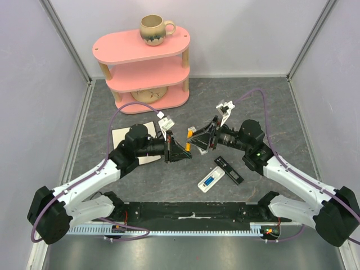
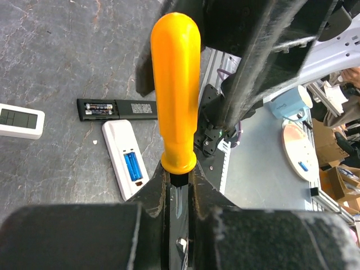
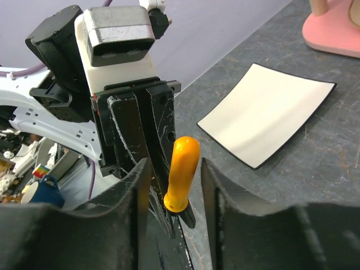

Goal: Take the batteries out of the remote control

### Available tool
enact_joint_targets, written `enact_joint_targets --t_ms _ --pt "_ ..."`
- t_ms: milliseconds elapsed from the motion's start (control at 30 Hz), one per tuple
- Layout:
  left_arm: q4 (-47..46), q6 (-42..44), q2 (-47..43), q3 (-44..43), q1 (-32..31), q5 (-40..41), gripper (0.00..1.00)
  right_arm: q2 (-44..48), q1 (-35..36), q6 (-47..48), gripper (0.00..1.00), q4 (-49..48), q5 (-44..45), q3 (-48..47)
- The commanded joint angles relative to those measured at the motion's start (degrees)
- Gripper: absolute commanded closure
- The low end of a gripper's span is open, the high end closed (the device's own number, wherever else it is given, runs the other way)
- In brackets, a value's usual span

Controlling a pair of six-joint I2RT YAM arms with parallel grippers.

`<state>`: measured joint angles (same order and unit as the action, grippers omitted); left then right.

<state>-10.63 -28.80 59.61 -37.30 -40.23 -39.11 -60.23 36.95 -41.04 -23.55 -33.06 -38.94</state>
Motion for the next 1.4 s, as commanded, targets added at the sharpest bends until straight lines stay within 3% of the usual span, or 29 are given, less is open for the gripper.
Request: enact_joint_targets --t_ms 0,133,400,867,967,1033,1067,1233,1267,1300,1333,1367 --pt "0.4 2.8 0.0 -2.9 0.1 -1.0 0.98 -1.0 -0.1 -3.2 0.60 -4.9 -3.5 0.4" --pt "0.5 2.7 0.2 -2.8 0.0 -1.1 0.98 -1.2 -0.1 -4.1 0.74 -5.5 -3.2 0.6" --pt "0.2 2.3 0.1 -2.5 0.0 -1.6 0.98 -2.6 -0.1 -5.5 0.76 -7.6 -2.4 1.3" --pt "0.4 2.4 -0.5 -1.8 0.0 -1.5 0.98 -3.0 -1.4 -7.1 0.61 -9.2 -3.3 1.8" --pt "0.4 2.3 -0.6 -1.8 0.0 -1.5 0.98 -3.1 -1.6 -7.4 0.70 -10.0 -3.9 2.2" --pt "0.4 2.4 -0.6 -1.6 0.0 -1.5 0.98 -3.5 -1.6 -7.5 0.84 -10.9 -4.6 2.1" --pt "0.4 2.4 -0.6 -1.5 0.0 -1.5 0.98 -3.9 -1.7 -7.5 0.97 -11.2 -5.3 2.2" --pt "0.5 2.5 -0.6 -1.5 0.0 -1.3 0.97 -3.8 -1.7 -6.8 1.00 -11.2 -5.1 2.5" --pt "0.7 2.6 -0.8 -1.3 0.0 -1.2 0.94 -3.4 -1.8 -6.4 1.00 -10.6 -4.8 2.5" --pt "0.8 2.8 -1.0 -1.3 0.0 -1.1 0.78 -3.1 -1.8 -6.0 1.00 -10.0 -4.2 2.4" --pt "1.4 3.1 -1.3 -1.2 0.0 -0.5 0.68 -2.9 -1.8 -4.9 1.00 -9.3 -3.9 2.3" --pt "1.6 3.2 -2.1 -0.9 0.0 -0.3 0.45 -2.0 -1.8 -4.2 1.00 -7.6 -3.2 2.2"
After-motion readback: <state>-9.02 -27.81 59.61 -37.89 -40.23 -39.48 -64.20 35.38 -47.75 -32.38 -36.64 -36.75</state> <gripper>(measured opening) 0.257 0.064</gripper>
